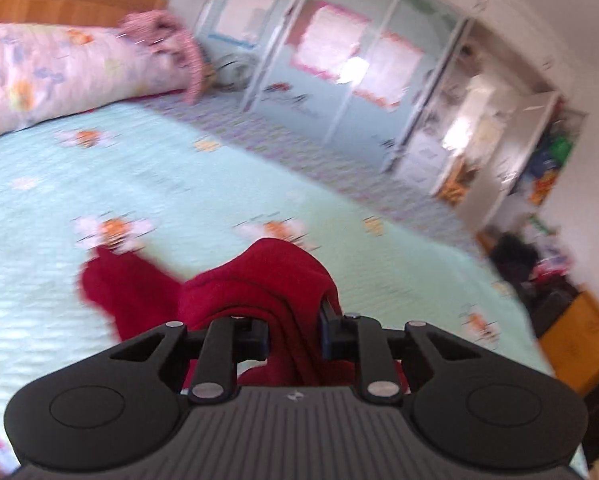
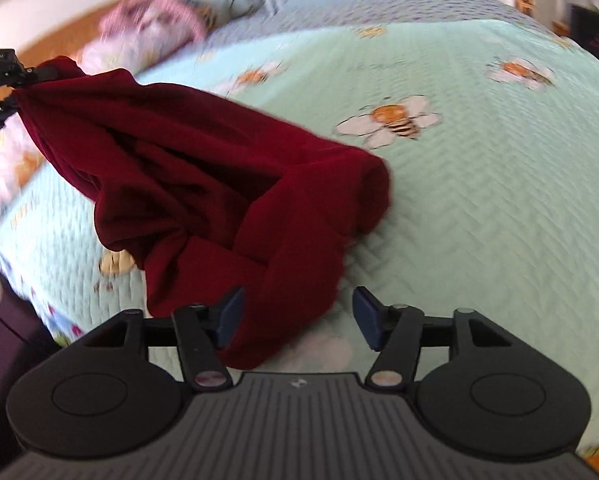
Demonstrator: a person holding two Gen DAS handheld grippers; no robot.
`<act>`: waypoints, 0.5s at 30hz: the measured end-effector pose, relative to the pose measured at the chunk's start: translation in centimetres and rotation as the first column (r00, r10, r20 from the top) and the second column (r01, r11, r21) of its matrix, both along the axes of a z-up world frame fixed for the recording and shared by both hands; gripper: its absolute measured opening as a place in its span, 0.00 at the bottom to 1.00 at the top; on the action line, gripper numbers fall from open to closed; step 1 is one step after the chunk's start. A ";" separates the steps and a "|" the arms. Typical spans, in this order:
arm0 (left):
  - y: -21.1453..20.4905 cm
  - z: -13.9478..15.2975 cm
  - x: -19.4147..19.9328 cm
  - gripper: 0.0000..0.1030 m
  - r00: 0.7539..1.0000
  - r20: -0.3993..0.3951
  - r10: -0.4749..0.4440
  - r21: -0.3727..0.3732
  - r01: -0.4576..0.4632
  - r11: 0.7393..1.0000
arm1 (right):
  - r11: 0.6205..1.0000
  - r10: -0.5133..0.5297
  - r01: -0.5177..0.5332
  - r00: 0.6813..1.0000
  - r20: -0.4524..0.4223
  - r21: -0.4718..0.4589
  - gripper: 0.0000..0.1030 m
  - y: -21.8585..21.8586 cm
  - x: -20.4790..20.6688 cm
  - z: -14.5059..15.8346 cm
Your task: Fold clothes
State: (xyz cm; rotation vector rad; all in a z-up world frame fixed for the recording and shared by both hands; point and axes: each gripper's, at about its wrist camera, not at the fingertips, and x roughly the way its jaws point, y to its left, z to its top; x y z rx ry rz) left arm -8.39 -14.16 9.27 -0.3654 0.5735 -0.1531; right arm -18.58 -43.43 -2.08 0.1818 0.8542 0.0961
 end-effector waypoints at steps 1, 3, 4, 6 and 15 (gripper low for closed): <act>0.7 -0.2 -0.3 0.22 1.000 -0.018 0.018 0.014 -0.018 1.000 | 1.000 0.011 -0.011 1.000 -0.008 -0.027 0.63 0.7 0.5 0.2; 1.4 -0.7 -0.5 0.22 0.998 -0.041 0.048 0.043 -0.047 0.998 | 0.997 0.026 -0.028 0.999 -0.033 -0.077 0.70 2.0 1.6 0.6; 1.6 -1.0 -0.4 0.22 0.997 -0.048 0.057 0.055 -0.054 0.997 | 0.994 0.034 -0.037 0.999 -0.037 -0.098 0.70 2.6 2.0 0.6; 2.1 -1.7 -0.8 0.22 0.997 -0.049 0.063 0.073 -0.059 0.996 | 0.989 0.046 -0.051 0.998 -0.041 -0.135 0.73 3.4 2.5 0.7; 1.3 -3.4 -0.1 0.22 0.996 -0.067 0.060 0.167 -0.048 0.985 | 0.995 0.022 -0.034 0.991 -0.129 -0.092 0.78 3.9 4.7 -2.0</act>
